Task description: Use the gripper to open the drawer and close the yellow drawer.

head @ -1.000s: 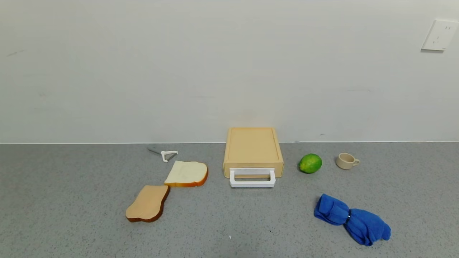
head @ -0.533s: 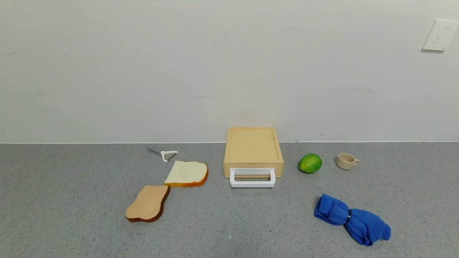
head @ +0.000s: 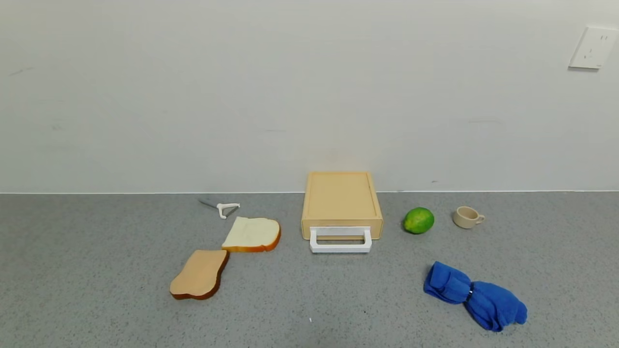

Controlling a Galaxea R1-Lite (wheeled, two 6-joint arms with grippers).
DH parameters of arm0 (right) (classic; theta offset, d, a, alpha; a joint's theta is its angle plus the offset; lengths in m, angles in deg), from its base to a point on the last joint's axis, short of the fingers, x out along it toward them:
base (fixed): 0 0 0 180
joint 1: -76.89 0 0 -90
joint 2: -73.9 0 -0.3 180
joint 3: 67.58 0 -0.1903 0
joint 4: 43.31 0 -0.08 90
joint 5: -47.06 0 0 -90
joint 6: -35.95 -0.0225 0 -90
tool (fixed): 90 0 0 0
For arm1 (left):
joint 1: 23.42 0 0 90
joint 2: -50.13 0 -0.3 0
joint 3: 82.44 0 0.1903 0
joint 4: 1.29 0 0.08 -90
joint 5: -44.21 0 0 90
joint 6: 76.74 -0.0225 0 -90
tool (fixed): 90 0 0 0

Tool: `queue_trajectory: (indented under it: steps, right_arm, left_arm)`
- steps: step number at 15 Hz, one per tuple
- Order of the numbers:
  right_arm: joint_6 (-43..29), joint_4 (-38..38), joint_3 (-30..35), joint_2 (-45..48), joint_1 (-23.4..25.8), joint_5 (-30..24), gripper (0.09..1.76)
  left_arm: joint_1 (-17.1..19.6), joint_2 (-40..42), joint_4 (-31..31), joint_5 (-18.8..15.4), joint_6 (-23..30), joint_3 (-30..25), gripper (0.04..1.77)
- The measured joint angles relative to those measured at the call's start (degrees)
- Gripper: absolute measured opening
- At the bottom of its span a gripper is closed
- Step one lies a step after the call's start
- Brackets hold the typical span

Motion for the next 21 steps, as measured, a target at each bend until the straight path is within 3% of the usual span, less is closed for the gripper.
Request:
queue_trajectory:
  steps: [7,9,21]
  right_arm:
    - [3.71,-19.46,20.94,2.23,0.11,1.63,1.71]
    - [3.9,-22.83,25.58,2.26,0.11,-2.21,1.71]
    - [2.74,-20.92,28.11,2.26,0.04,-3.28,1.71]
  left_arm:
    - [0.01,0.0,0.02,0.01,0.02,0.0,1.72]
    - [0.01,0.0,0.02,0.04,0.02,0.0,1.72]
    - [0.01,0.0,0.02,0.01,0.02,0.0,1.72]
